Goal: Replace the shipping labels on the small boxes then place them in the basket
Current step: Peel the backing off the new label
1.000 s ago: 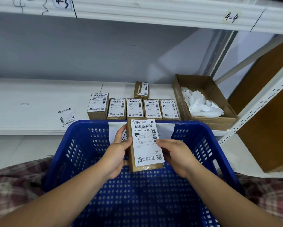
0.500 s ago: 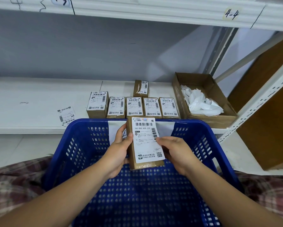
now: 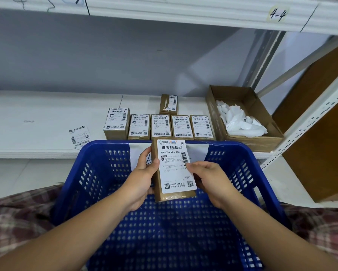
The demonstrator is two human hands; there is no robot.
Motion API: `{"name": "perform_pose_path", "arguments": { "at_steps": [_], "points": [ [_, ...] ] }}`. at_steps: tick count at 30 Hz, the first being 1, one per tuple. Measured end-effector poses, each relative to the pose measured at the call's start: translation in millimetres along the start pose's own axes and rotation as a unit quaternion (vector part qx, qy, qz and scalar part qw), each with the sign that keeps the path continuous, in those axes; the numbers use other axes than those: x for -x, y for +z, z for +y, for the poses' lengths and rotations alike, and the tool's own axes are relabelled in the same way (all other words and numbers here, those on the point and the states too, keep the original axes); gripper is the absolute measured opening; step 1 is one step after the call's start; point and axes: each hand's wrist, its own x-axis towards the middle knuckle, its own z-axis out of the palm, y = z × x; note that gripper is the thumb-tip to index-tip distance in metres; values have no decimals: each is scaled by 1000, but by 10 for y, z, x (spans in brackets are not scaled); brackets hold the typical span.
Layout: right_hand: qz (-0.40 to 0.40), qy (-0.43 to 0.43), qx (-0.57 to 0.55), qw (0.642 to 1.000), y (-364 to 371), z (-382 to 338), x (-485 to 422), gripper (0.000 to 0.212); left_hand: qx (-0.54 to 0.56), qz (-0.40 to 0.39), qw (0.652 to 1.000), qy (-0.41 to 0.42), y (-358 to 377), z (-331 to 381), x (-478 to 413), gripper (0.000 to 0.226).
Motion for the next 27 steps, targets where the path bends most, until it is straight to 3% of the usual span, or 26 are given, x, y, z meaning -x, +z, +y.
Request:
{"name": "perform_pose_path", "arguments": {
  "at_steps": [15, 27],
  "points": [
    [5, -31, 69, 997, 5, -16, 21, 23, -9, -1, 1000, 13, 12, -20, -2, 39],
    [62, -48, 190, 979, 17, -12, -1, 24, -113, 39, 984, 131, 89, -80, 92, 48]
  ]
}}
